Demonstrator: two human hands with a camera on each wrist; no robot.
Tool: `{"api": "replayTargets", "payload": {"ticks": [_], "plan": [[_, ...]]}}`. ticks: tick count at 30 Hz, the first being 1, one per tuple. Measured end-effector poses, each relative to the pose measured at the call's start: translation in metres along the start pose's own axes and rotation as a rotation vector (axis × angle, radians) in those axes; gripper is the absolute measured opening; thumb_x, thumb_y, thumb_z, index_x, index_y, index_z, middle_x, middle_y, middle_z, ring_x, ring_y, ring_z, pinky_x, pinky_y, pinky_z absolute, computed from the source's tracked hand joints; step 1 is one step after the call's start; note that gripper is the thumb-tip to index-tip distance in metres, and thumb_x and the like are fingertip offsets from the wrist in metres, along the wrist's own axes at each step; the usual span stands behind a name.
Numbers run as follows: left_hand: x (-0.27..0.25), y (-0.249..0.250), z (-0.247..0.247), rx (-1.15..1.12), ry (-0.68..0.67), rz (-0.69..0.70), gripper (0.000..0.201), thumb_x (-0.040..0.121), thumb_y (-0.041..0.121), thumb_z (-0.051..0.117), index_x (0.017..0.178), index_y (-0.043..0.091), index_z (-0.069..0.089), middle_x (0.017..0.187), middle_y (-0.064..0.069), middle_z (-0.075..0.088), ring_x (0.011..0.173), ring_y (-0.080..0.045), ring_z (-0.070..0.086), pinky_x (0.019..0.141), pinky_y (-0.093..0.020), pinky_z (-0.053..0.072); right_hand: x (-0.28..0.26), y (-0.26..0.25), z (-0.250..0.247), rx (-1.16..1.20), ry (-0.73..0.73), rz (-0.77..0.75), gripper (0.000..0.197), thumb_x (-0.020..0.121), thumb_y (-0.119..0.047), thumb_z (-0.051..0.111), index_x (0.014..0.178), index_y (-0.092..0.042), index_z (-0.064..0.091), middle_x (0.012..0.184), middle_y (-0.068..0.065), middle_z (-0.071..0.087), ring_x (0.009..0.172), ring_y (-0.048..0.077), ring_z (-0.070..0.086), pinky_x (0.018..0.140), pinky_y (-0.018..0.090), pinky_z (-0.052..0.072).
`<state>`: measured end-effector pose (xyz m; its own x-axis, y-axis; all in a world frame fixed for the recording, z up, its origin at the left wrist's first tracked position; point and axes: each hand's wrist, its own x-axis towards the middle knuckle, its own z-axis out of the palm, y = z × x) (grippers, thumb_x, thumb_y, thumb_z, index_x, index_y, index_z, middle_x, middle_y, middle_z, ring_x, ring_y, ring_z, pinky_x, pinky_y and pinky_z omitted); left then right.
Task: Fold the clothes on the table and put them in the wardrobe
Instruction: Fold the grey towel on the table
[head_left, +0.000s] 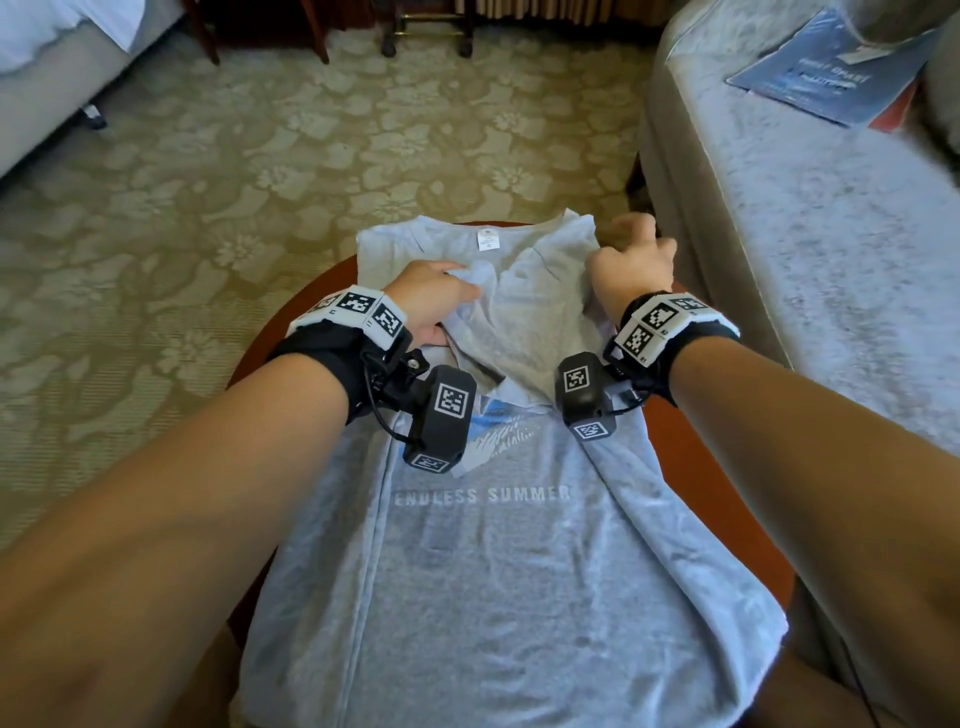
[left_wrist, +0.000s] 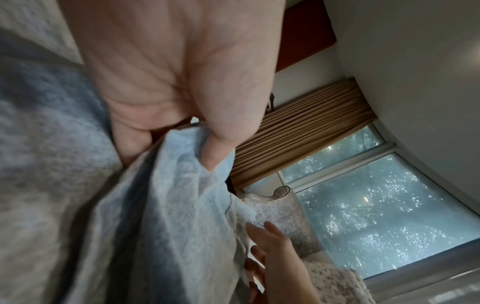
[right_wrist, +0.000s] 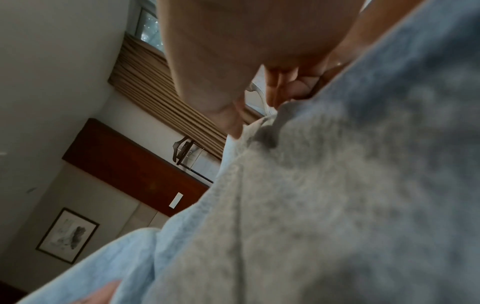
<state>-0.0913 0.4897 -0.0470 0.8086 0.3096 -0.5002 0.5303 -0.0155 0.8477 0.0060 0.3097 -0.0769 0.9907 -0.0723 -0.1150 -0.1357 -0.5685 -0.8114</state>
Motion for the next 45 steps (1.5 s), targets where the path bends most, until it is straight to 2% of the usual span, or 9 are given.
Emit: {"api": "replayTargets", "payload": {"ticks": [4,7,10,15,25,30,34,38,45], "plan": [[0.003,0.000,-0.003,-0.007,-0.043,-0.006,0.045,0.094,0.015,0.060,0.138,0.015,0.049,0.132,-0.009,0.056,0.114,-0.030,0.059,0.096,-0.053,0.050,0.008,-0.007,0.011,-0.084,-0.159,-0.042,0.053,0.088,-0.047,0.064,0.135,-0.054,0.042,0.134,0.000,0.027,0.118,0.021,0.038,0.060,0.032,0.057],[0.006,-0.001,-0.004,-0.031,-0.057,0.003,0.037,0.095,0.014,0.058,0.132,0.012,0.054,0.126,-0.012,0.060,0.109,-0.029,0.063,0.094,-0.051,0.051,0.019,-0.010,0.021,-0.132,-0.058,-0.048,0.006,0.094,-0.039,0.057,0.098,-0.039,0.062,0.122,0.002,0.033,0.120,0.028,0.044,0.081,0.043,0.058],[0.010,-0.005,-0.007,-0.050,-0.078,0.005,0.022,0.096,0.010,0.057,0.118,0.007,0.058,0.115,-0.014,0.067,0.102,-0.028,0.067,0.085,-0.044,0.057,0.035,-0.009,0.018,-0.085,0.083,-0.060,0.010,0.096,-0.030,0.052,0.089,-0.031,0.058,0.113,0.004,0.047,0.105,0.028,0.057,0.093,0.035,0.050],[0.008,-0.006,-0.006,-0.015,-0.118,0.030,0.014,0.096,-0.002,0.051,0.108,0.004,0.052,0.102,-0.016,0.067,0.082,-0.027,0.069,0.065,-0.034,0.061,0.055,-0.007,-0.010,-0.078,0.205,-0.063,0.013,0.092,-0.034,0.057,0.097,-0.028,0.067,0.119,0.006,0.063,0.085,0.018,0.060,0.077,0.025,0.046],[0.009,-0.003,0.000,-0.024,0.042,0.059,0.013,0.088,-0.011,0.054,0.083,0.001,0.051,0.089,-0.020,0.067,0.081,-0.031,0.071,0.066,-0.042,0.061,0.034,0.006,-0.013,-0.059,0.026,0.001,0.056,0.086,-0.044,0.065,0.136,-0.025,0.050,0.135,0.001,0.055,0.118,0.022,0.056,0.095,0.033,0.048],[-0.020,-0.002,0.002,-0.125,0.082,0.050,0.010,0.091,-0.002,0.057,0.087,0.006,0.053,0.092,-0.012,0.063,0.082,-0.021,0.066,0.073,-0.035,0.060,-0.022,0.024,-0.037,0.022,0.014,0.071,0.045,0.090,-0.038,0.065,0.129,-0.018,0.055,0.127,0.003,0.059,0.116,0.023,0.056,0.093,0.033,0.044],[-0.058,-0.007,0.000,0.171,0.175,0.171,0.047,0.086,0.012,0.066,0.131,0.008,0.052,0.120,-0.008,0.055,0.109,-0.023,0.057,0.095,-0.041,0.052,-0.086,0.040,-0.059,-0.001,0.025,0.092,0.028,0.091,-0.031,0.063,0.114,-0.013,0.065,0.108,0.004,0.066,0.105,0.024,0.060,0.082,0.022,0.043],[-0.113,-0.031,0.008,0.231,0.075,0.230,0.008,0.088,0.004,0.058,0.087,0.009,0.064,0.094,-0.011,0.057,0.088,-0.023,0.055,0.082,-0.038,0.050,-0.153,0.059,-0.084,0.018,-0.001,0.130,0.016,0.091,-0.029,0.063,0.101,-0.017,0.066,0.096,0.002,0.062,0.097,0.024,0.061,0.074,0.022,0.040],[-0.163,-0.103,0.044,0.017,-0.002,0.024,0.029,0.088,-0.001,0.055,0.064,0.015,0.057,0.056,0.000,0.058,0.062,-0.021,0.051,0.052,-0.023,0.042,-0.248,0.137,-0.132,-0.032,0.309,0.369,0.028,0.081,-0.010,0.051,0.107,-0.019,0.058,0.128,0.012,0.054,0.123,0.036,0.047,0.104,0.047,0.042]]}}
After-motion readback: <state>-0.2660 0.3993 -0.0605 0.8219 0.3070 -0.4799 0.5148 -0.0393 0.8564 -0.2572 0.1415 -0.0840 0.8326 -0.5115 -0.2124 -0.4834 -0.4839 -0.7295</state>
